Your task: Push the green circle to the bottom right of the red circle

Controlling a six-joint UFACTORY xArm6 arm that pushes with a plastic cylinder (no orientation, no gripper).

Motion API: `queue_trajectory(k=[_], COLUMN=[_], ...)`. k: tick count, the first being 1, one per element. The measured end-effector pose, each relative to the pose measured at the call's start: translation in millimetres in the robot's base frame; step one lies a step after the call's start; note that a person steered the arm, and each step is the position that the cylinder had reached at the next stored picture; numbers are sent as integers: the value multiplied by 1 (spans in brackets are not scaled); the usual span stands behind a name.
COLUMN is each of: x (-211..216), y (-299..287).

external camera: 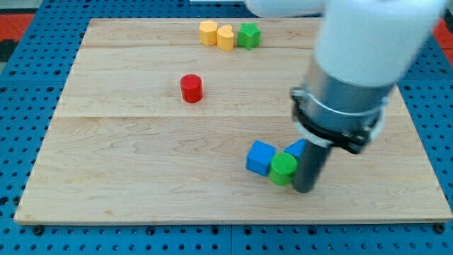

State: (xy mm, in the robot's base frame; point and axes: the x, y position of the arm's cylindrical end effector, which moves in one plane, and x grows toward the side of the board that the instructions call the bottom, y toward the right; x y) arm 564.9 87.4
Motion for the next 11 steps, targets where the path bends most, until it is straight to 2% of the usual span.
queue_trajectory(k=[2, 3, 4, 5, 6, 7, 9, 11], x=[-45, -17, -50, -60, -100, -109, -100, -105], y=[-40, -19, -61, -63, -87, -75, -50, -86])
